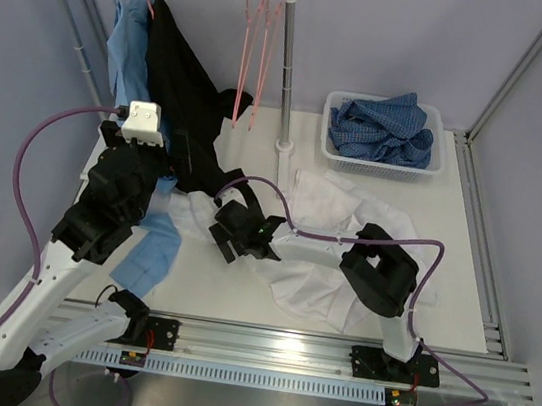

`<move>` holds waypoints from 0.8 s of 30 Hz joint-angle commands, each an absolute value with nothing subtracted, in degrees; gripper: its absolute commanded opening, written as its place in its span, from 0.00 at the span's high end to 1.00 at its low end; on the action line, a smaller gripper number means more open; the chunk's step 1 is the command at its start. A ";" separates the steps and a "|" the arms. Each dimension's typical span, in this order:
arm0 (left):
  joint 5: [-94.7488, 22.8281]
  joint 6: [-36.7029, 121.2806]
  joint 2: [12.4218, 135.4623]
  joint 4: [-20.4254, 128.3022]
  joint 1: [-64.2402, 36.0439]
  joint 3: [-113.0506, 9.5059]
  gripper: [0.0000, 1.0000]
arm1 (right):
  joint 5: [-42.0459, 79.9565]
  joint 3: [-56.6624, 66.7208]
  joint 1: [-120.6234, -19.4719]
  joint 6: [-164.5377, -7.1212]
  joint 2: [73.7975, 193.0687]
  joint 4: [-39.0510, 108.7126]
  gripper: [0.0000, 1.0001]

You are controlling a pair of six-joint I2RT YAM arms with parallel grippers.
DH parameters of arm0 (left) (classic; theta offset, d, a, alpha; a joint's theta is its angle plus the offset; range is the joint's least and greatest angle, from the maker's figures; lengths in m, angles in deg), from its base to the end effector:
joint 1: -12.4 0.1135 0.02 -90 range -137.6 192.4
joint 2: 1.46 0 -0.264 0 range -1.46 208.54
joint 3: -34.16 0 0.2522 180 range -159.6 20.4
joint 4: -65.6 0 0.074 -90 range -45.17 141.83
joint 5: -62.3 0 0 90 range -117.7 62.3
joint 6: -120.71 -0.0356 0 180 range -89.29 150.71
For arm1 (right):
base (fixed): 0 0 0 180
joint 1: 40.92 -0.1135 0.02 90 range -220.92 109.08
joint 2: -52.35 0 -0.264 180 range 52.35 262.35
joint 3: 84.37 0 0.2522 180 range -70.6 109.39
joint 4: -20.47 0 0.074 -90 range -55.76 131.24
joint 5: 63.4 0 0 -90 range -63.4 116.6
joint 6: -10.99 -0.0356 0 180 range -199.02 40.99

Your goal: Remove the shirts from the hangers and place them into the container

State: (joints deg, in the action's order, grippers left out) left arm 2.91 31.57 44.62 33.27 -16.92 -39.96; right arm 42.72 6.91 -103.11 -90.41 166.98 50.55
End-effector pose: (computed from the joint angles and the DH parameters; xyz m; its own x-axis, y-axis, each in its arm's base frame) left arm 0.1517 -0.0644 0.4144 -0.0649 0.0216 -0.9977 -0.0222 0.9995 0.0231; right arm 0.2075 0.3722 0.1666 -0.5200 -0.5788 -0.6281 -0.6832 0.7232 -0.1008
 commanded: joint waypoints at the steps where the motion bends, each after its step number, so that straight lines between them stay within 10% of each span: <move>1: 4.38 31.15 43.71 37.07 -16.52 -39.90 0.01 | 50.58 10.42 -103.15 -94.22 168.80 51.54 0.09; 6: 4.21 31.15 43.71 37.07 -16.51 -39.81 0.01 | 54.54 11.83 -103.06 -95.97 171.44 53.83 0.20; 17: 4.38 31.15 43.62 37.07 -16.43 -39.81 0.01 | 64.21 7.98 -101.92 -97.91 165.39 56.73 0.97; 24: 4.47 31.15 43.54 37.07 -16.43 -39.81 0.01 | 70.01 0.95 -96.48 -97.73 145.63 61.82 1.00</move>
